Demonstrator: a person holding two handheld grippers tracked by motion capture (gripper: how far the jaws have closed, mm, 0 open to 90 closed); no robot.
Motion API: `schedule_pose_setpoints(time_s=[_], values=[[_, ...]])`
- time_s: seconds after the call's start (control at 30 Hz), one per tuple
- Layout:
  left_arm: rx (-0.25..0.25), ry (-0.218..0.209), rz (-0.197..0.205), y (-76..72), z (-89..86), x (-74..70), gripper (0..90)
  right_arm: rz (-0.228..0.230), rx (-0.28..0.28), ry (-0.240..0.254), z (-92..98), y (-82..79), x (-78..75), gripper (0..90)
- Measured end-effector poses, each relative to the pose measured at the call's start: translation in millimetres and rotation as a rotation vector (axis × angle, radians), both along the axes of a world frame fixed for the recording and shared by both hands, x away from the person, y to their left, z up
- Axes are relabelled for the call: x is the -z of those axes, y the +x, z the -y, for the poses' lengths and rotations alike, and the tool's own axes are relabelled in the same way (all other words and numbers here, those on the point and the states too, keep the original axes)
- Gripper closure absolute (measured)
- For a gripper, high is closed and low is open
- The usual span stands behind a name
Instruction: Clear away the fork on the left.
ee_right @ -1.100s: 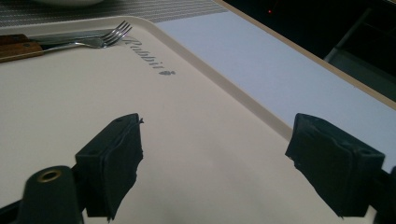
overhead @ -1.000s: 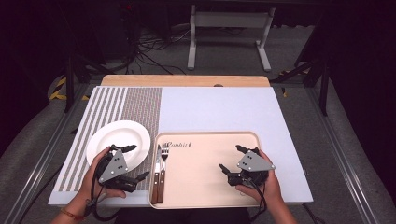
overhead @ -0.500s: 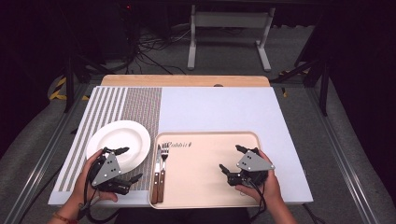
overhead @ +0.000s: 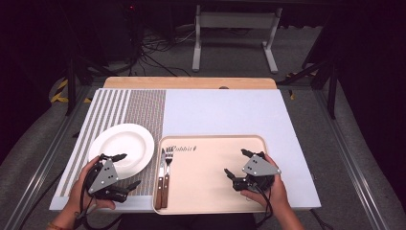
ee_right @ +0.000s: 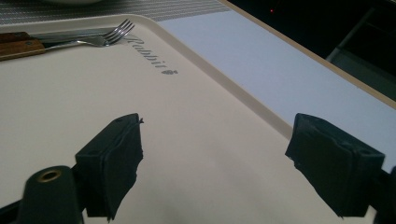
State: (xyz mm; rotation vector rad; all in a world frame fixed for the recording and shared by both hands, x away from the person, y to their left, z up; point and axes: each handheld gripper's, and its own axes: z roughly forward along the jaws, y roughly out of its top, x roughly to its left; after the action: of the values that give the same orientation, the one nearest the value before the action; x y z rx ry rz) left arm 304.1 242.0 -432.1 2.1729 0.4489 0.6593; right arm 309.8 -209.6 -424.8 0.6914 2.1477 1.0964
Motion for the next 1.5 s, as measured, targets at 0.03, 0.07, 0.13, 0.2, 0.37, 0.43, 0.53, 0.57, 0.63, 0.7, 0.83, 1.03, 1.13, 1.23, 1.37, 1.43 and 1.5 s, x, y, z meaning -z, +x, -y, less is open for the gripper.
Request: schedule_pose_setpoints(time_s=[0.03, 0.07, 0.13, 0.2, 0.37, 0.43, 0.53, 0.57, 0.63, 0.7, 0.83, 1.03, 1.13, 1.23, 1.37, 1.43, 1.5], values=[[-0.001, 0.004, 0.005, -0.1, -1.1, 0.2, 8.3, 0.000, 0.000, -0.001, -0.1, 0.0, 0.1, 17.7], [-0.004, 0.003, -0.003, -0.6, -2.7, 1.2, 8.3, 0.000, 0.001, -0.001, -0.1, 0.0, 0.1, 17.7], [-0.010, 0.010, -0.003, -0.8, -5.5, 2.0, 8.4, -0.002, 0.000, 0.000, 0.0, 0.1, 0.2, 17.7], [-0.011, 0.011, 0.002, -1.5, -8.1, 3.2, 8.4, -0.002, 0.001, 0.000, 0.0, 0.3, 0.2, 17.7], [-0.021, 0.022, -0.005, -3.0, -14.8, 7.0, 8.8, -0.003, -0.001, 0.000, -0.7, 0.2, 0.4, 17.7], [-0.024, 0.026, 0.000, -3.7, -17.3, 7.7, 8.8, -0.004, -0.002, 0.000, -1.0, 0.3, 0.6, 17.7], [-0.025, 0.032, 0.000, -4.5, -20.3, 8.3, 9.0, -0.004, -0.002, 0.000, -1.2, 0.4, 0.7, 17.7], [-0.037, 0.037, -0.002, -4.7, -22.0, 9.1, 9.1, -0.004, -0.002, 0.001, -1.1, 0.5, 0.7, 17.7], [-0.049, 0.053, 0.006, -5.5, -24.6, 10.1, 9.2, -0.004, 0.000, 0.000, -0.9, 0.4, 0.5, 17.7], [-0.048, 0.053, 0.004, -5.6, -28.0, 10.9, 9.3, -0.003, -0.001, -0.001, -0.5, 0.3, 0.4, 17.7], [-0.072, 0.088, -0.003, -6.2, -33.7, 16.6, 9.5, -0.003, 0.001, 0.000, 0.2, 0.6, 0.4, 17.7], [-0.087, 0.119, -0.010, -4.8, -43.9, 23.5, 9.8, 0.000, 0.002, 0.004, 0.1, 1.6, -0.2, 17.7], [-0.084, 0.128, -0.012, -3.3, -49.5, 25.6, 10.3, -0.001, 0.000, 0.005, -0.3, 2.9, -0.4, 17.7], [-0.086, 0.144, -0.001, -3.3, -51.8, 26.1, 10.6, -0.001, -0.003, 0.006, -1.3, 4.7, -0.7, 17.7], [-0.097, 0.189, 0.002, -1.7, -58.3, 30.8, 12.8, -0.004, -0.005, 0.009, -2.7, 7.9, -0.2, 17.8], [-0.106, 0.184, 0.000, 0.0, -62.1, 31.2, 15.1, -0.009, -0.010, 0.006, -4.2, 9.6, 0.7, 17.8], [-0.107, 0.181, 0.000, 0.5, -63.4, 31.2, 16.0, -0.010, -0.011, 0.004, -4.6, 9.9, 0.9, 17.8]])
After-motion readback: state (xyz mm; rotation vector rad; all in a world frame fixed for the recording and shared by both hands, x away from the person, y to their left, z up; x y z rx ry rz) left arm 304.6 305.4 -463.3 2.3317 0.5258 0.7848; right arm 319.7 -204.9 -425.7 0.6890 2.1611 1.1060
